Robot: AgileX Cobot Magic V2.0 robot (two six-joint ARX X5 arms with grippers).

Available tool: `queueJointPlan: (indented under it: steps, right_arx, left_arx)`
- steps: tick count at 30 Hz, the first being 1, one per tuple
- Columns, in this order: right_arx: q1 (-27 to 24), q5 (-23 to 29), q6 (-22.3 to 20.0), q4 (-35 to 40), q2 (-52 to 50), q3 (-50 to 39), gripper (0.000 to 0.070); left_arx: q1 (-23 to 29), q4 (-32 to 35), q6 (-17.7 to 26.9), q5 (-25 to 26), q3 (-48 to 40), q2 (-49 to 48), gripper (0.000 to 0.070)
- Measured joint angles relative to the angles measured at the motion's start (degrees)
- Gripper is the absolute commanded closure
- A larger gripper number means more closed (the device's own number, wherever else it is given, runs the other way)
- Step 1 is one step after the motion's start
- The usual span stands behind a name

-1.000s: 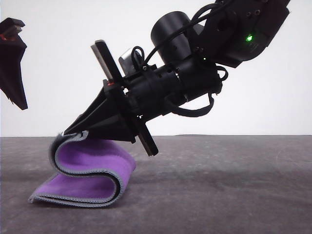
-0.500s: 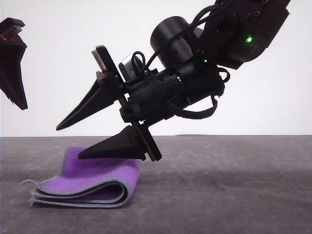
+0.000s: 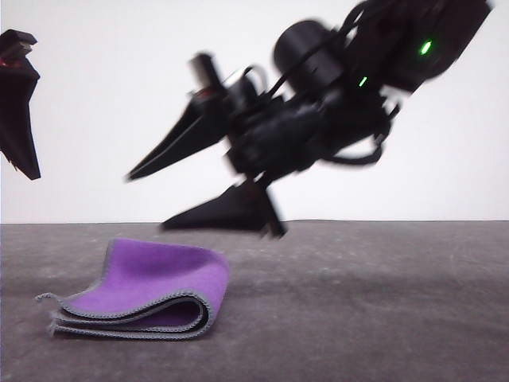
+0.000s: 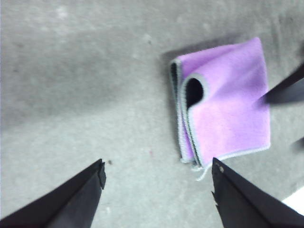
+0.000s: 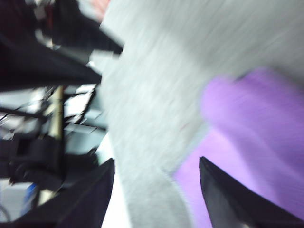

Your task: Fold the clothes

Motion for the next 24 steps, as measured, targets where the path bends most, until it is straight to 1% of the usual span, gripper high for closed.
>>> queueJointPlan:
  steps: [2, 4, 9, 10, 12, 15, 18, 24]
  right_arx:
    - [-2.13, 2.58, -3.66, -6.05, -4.1, 0.0, 0.0346]
    - [-4.43, 6.61, -8.01, -13.18, -8.18, 0.02, 0.0346]
    - [-11.13, 20.1, -19.97, -32.44, -18.97, 0.02, 0.0346]
    - [-12.69, 22.71, -22.2, -35.71, -21.39, 0.02, 0.0346]
    - [-15.22, 26.54, -25.27, -39.86, -25.49, 0.02, 0.0346]
    - [-18.33, 30.72, -28.58, -44.53, -31.23, 0.02, 0.0346]
    - [-20.8, 33.58, -30.63, -48.78, -35.61, 0.01, 0.0346]
    - [-24.03, 37.84, -32.31, -53.15, -44.84, -2.24, 0.0346]
  left_arx:
    - [1.0, 0.0, 0.29, 0.0, 0.0, -0.04, 0.0265]
    - [2.15, -0.02, 0.42, 0.0, 0.0, -0.08, 0.0265]
    - [4.61, 0.06, 0.54, 0.0, 0.0, -0.1, 0.0265]
    - [4.91, 0.08, 0.54, 0.0, 0.0, -0.1, 0.0265]
    - [5.03, 0.35, 0.54, 0.0, 0.0, -0.1, 0.0265]
    - [5.01, 0.49, 0.56, 0.0, 0.0, -0.1, 0.0265]
    - [5.03, 0.5, 0.56, 0.0, 0.0, -0.13, 0.0265]
    - [5.03, 0.5, 0.56, 0.0, 0.0, -0.15, 0.0265]
